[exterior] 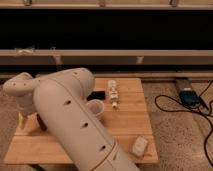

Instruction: Place the pepper on the white sponge

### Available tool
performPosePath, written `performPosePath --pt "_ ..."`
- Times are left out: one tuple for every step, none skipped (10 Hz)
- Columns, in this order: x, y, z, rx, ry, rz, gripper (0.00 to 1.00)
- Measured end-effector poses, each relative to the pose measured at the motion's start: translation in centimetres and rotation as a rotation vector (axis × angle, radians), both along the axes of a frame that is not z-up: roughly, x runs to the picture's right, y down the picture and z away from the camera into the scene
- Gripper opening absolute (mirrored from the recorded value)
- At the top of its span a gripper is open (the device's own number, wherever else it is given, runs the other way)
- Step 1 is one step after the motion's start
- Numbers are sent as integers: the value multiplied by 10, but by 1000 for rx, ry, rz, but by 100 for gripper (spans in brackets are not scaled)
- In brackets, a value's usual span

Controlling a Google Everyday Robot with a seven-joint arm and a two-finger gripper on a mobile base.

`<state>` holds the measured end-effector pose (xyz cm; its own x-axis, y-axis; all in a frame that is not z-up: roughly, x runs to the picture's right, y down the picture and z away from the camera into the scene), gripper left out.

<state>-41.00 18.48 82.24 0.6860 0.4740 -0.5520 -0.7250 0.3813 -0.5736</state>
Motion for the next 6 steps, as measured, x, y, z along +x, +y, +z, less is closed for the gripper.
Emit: performPosePath --pt "-1 1 0 1 -5 -6 76" --pt "0 3 0 2 -9 -13 67" --pt "0 3 0 5 -13 -17 58" --pt "1 4 0 8 -17 -20 47" --pt "4 5 -1 13 -20 -21 33" --pt "6 4 -3 20 -22 -18 25"
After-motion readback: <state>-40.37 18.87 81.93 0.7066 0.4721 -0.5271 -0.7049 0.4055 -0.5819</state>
